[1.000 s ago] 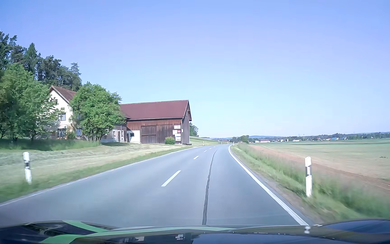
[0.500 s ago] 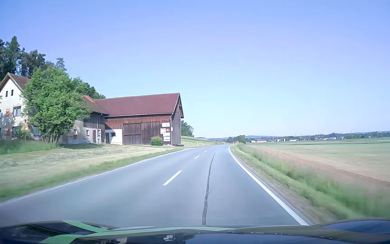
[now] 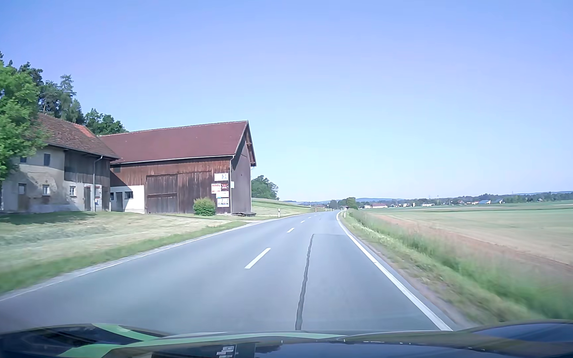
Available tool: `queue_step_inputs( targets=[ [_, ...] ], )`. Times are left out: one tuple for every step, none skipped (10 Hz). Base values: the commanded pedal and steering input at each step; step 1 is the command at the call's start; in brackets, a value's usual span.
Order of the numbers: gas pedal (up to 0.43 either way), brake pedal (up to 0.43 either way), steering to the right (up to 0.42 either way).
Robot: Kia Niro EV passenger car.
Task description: Follow the waypoints while adhering to traffic rules and regulations
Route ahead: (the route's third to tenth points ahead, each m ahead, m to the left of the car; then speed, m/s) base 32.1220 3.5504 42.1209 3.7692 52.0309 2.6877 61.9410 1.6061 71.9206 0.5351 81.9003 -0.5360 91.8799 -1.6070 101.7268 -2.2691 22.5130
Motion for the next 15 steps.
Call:
queue_step_inputs(
  targets=[
    [0.197, 0.0, 0.006],
    [0.197, 0.0, 0.005],
    [0.209, 0.0, 0.005],
    [0.209, 0.0, 0.005],
    [0.209, 0.0, 0.005],
    [0.197, 0.0, 0.005],
    [0.138, 0.0, 0.006],
    [0.11, 0.0, 0.006],
    [0.11, 0.0, 0.006],
    [0.118, 0.0, 0.006],
    [0.138, 0.0, 0.006],
    [0.169, 0.0, 0.006],
    [0.169, 0.0, 0.006],
    [0.169, 0.0, 0.006],
    [0.177, 0.0, 0.006]
  ],
)
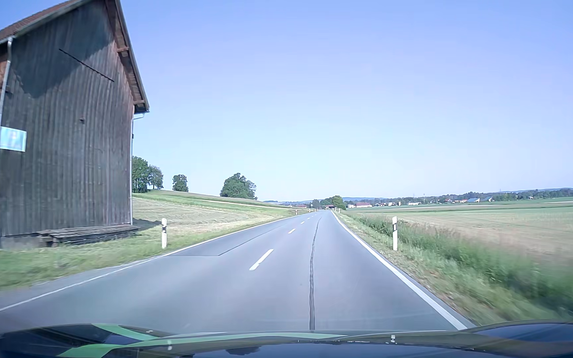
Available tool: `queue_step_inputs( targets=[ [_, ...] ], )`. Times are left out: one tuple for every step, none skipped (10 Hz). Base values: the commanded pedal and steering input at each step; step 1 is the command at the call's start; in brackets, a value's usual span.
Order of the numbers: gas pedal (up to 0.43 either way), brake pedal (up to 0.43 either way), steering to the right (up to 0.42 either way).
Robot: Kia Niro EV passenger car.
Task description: Follow the waypoints while adhering to traffic rules and regulations
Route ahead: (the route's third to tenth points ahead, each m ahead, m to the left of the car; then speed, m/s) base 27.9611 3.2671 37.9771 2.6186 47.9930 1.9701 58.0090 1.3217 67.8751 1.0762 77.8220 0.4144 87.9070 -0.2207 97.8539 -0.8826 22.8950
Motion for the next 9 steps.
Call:
queue_step_inputs(
  targets=[
    [0.177, 0.0, 0.006],
    [0.169, 0.0, 0.006],
    [0.15, 0.0, 0.006],
    [0.15, 0.0, 0.006],
    [0.15, 0.0, 0.006],
    [0.157, 0.0, 0.006],
    [0.157, 0.0, 0.006],
    [0.157, 0.0, 0.006],
    [0.169, 0.0, 0.006]
  ],
)
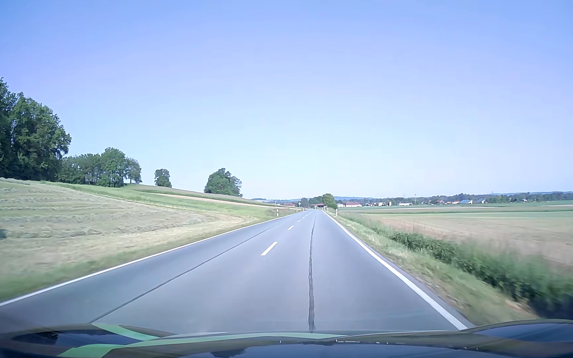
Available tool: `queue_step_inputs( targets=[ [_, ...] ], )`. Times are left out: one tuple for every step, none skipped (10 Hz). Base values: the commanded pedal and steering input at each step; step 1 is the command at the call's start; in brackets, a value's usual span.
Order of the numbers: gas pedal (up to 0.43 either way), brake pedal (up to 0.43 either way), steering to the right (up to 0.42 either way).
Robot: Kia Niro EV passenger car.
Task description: Follow the waypoints while adhering to traffic rules and regulations
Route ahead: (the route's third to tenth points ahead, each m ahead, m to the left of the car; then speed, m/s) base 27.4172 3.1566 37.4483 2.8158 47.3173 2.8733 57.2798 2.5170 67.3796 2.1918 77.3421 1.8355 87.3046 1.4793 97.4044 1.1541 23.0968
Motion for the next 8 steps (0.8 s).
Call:
queue_step_inputs(
  targets=[
    [0.177, 0.0, 0.006],
    [0.177, 0.0, 0.006],
    [0.189, 0.0, 0.005],
    [0.189, 0.0, 0.004],
    [0.177, 0.0, 0.002],
    [0.15, 0.0, 0.0],
    [0.13, 0.0, -0.001],
    [0.13, 0.0, -0.001]
  ],
)
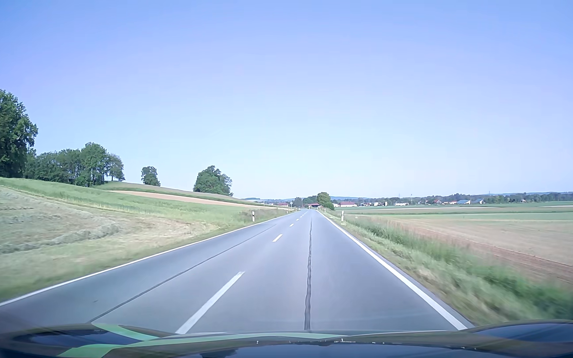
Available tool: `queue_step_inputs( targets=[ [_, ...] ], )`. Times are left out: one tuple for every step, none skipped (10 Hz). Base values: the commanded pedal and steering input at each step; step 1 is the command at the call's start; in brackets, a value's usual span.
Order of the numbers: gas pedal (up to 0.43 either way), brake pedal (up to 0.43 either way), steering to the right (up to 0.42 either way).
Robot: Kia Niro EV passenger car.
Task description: Follow the waypoints while adhering to traffic rules and regulations
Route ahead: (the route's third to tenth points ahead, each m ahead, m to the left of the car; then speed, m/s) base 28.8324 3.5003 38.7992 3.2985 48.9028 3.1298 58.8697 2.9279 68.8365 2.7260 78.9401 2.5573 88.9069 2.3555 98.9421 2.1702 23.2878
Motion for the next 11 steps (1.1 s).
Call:
queue_step_inputs(
  targets=[
    [0.13, 0.0, -0.001],
    [0.138, 0.0, -0.001],
    [0.15, 0.0, -0.001],
    [0.157, 0.0, -0.001],
    [0.157, 0.0, -0.001],
    [0.169, 0.0, -0.001],
    [0.189, 0.0, -0.001],
    [0.189, 0.0, -0.001],
    [0.189, 0.0, -0.001],
    [0.189, 0.0, -0.001],
    [0.177, 0.0, -0.001]
  ],
)
